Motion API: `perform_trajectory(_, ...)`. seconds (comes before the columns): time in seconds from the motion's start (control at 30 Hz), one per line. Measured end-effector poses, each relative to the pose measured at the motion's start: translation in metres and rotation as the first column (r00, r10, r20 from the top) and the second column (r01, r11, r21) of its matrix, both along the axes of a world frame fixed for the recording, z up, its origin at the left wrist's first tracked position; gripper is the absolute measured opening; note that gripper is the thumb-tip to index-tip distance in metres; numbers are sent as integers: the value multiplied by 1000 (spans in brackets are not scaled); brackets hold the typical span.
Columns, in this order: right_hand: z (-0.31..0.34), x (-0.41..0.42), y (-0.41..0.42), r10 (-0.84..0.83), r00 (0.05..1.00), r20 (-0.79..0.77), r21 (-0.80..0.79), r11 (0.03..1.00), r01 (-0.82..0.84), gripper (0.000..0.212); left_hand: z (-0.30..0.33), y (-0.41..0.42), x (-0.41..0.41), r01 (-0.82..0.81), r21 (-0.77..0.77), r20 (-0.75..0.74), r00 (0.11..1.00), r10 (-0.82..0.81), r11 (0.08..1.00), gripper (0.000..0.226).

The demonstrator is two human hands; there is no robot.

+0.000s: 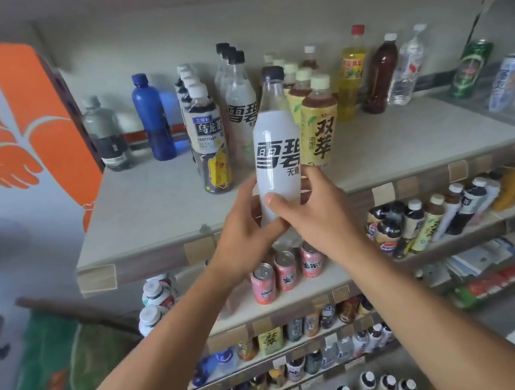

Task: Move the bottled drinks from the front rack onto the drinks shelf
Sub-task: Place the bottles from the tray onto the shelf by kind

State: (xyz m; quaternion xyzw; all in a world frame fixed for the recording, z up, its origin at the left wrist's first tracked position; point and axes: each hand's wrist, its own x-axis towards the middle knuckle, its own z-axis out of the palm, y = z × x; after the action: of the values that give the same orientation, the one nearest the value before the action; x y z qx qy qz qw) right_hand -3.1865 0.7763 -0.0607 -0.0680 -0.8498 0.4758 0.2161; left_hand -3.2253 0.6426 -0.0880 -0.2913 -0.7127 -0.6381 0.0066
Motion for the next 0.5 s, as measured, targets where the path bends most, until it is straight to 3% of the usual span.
perform_trajectory(0.2, 6, -23, -2, -27, 1000, 15, 29, 999, 27, 54, -1, 0, -26, 3, -19, -21, 1000, -3, 1000, 74)
perform_trajectory(0.33, 7, -41, 4, -27, 1000, 5, 17, 999, 27, 53, 1, 5, -42, -29, -141, -102, 995, 14, 990, 66)
perform_trajectory(0.43, 4, -59, 5, -44, 999, -23, 19, 999, 45, 54, 3, -5, -53, -223, -266, -183, 967, 178, 938, 44)
perform_trajectory(0.5, 1, -72, 6, -61, 997, -52, 12, 998, 62, 54, 0, -12, -62, -413, -300, -286, 899, 332, 860, 37)
